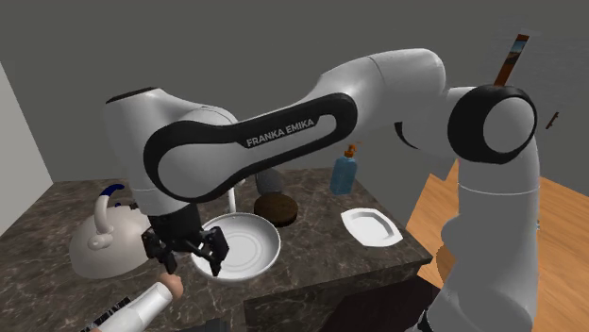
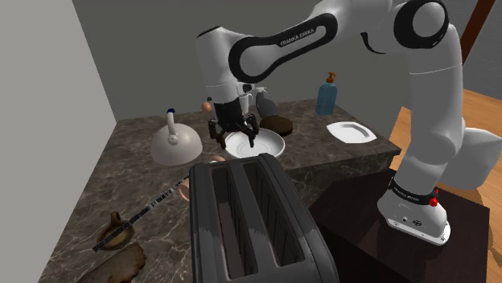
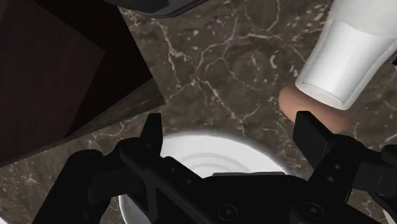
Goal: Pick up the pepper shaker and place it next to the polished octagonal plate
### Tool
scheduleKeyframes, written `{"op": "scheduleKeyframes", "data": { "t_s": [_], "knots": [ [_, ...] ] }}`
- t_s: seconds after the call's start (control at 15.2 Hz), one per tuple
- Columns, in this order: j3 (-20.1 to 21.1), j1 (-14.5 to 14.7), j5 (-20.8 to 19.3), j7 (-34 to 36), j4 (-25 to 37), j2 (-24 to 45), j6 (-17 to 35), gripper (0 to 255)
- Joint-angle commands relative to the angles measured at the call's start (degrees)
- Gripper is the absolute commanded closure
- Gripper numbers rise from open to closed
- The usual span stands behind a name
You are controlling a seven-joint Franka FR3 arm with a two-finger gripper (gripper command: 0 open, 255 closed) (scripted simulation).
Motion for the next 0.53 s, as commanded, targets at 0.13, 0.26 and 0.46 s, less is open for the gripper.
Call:
{"op": "scheduleKeyframes", "data": {
  "t_s": [0.13,0.26,0.46],
  "knots": [
    [-3.4,6.0,-3.0,8.3,10.6,10.3,-1.6,0],
    [-5.2,9.2,-4.0,11.4,17.3,15.6,-3.1,0],
    [-8.0,14.0,-5.0,15.2,29.3,24.0,-6.0,0]
  ]
}}
